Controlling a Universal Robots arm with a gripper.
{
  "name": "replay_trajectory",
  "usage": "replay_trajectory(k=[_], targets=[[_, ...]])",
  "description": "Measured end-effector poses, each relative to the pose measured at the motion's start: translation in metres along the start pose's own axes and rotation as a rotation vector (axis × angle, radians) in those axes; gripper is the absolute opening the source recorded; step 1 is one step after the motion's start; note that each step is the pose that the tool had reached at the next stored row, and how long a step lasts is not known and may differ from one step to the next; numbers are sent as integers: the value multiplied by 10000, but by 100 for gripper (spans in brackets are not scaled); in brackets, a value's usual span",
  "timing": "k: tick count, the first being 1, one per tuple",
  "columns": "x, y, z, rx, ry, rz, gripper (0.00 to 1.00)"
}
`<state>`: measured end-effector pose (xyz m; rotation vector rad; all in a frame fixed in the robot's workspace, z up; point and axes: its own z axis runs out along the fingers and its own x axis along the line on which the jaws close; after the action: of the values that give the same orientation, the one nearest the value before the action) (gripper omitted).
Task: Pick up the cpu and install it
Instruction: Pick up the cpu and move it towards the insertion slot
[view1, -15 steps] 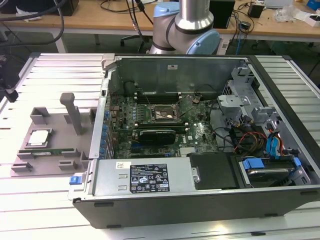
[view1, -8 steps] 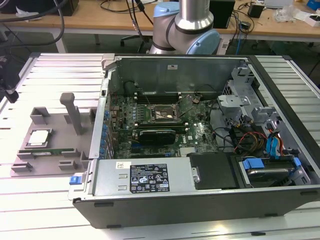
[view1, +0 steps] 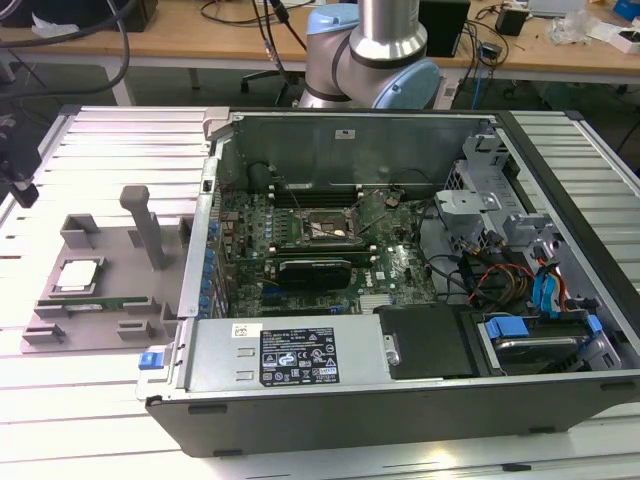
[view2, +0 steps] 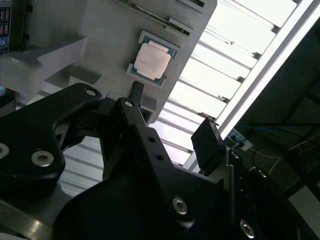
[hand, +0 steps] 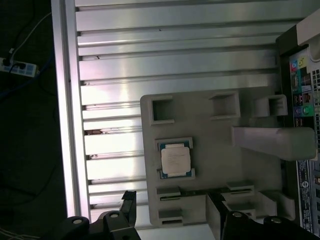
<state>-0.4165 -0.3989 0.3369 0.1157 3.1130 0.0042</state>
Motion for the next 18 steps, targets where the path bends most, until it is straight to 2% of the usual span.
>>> replay_trajectory(k=[18], targets=[[2, 0, 61, 1, 0, 0, 66]])
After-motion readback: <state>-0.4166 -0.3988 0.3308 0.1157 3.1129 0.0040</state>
